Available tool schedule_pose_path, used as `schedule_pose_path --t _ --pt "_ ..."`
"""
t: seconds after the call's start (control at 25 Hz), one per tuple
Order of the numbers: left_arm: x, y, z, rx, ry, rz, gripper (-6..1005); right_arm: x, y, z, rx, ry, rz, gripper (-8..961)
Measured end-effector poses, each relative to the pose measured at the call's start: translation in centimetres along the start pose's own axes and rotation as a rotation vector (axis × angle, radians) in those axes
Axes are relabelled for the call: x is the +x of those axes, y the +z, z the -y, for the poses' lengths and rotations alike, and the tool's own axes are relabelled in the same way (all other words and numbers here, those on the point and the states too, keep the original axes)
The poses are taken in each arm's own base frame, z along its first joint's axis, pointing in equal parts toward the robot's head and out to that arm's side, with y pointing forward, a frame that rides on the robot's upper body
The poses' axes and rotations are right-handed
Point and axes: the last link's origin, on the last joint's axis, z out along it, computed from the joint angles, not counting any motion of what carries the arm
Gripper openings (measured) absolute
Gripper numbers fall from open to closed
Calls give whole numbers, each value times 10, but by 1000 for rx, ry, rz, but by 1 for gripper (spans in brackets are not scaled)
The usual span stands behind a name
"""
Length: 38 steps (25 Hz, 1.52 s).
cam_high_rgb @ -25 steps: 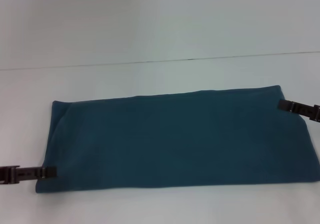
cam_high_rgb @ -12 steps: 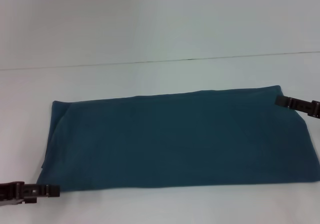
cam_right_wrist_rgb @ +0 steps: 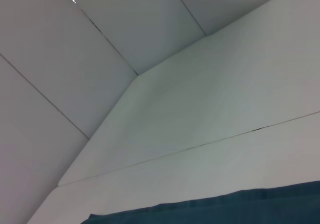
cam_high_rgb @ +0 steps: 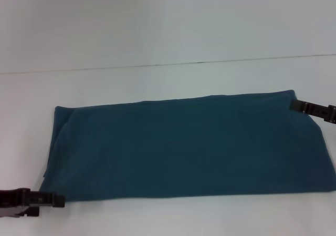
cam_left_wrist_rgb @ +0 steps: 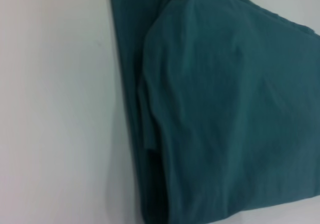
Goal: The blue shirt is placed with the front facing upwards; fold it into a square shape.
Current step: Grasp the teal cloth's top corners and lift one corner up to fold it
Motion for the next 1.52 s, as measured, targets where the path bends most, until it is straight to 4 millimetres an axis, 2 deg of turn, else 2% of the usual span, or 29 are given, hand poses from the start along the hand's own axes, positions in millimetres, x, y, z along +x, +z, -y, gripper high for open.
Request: schedule_pose_path --t 0.8,1.52 --pt "16 8 -3 50 -35 40 910 -5 -2 1 6 -12 2 545" --pt "16 13 -5 83 -31 79 910 -6 -4 2 8 -13 6 545"
